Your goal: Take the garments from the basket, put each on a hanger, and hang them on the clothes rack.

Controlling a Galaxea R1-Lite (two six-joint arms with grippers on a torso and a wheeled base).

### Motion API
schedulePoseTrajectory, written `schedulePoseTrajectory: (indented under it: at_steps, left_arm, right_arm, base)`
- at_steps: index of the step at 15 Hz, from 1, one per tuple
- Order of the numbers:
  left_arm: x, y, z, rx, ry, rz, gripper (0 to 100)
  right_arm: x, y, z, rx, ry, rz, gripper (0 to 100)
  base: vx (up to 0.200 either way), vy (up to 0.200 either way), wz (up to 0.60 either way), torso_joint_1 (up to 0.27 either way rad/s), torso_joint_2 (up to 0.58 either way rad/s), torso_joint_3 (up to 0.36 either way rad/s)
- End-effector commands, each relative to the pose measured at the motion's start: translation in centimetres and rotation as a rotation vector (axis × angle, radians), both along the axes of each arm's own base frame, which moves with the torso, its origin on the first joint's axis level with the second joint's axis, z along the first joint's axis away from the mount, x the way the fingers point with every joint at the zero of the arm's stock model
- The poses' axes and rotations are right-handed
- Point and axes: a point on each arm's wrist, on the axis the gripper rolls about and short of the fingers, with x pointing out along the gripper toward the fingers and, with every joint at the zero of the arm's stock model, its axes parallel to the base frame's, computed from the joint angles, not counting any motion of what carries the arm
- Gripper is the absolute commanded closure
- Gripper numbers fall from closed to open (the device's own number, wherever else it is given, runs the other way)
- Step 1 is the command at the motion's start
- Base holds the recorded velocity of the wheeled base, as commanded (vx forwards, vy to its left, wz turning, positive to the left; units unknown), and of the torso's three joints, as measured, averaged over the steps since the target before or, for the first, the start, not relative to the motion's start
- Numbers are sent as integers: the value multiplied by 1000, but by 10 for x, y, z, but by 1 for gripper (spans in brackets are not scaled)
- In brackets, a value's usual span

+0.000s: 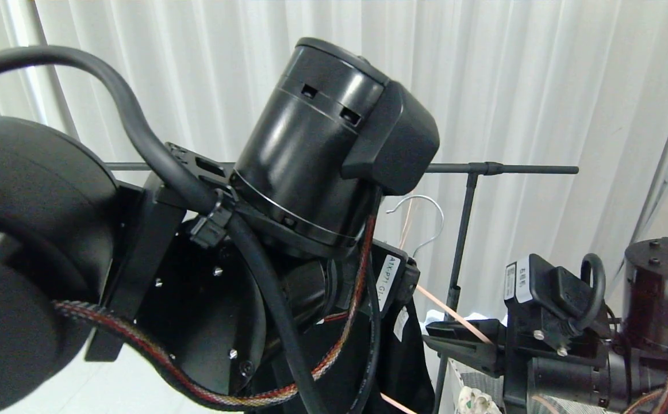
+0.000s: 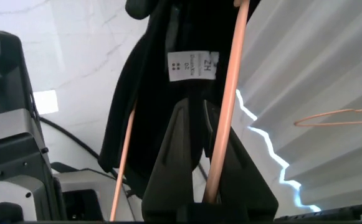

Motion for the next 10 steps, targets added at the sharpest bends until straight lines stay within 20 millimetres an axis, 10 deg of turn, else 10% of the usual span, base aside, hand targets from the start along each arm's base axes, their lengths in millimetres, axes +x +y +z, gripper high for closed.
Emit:
schedulePoseTrajectory:
  at_steps: [1,10]
  left_arm:
    - [1,0,0,-2,-1,3,0]
    - [-3,8,14,-17,-53,9,0]
  right_arm:
    - [-5,-5,7,16,-40,8,100]
    - [5,-23,10,-5,-164,-53,100]
  base:
    - [0,0,0,0,0,0]
    - [0,0,0,0,0,0]
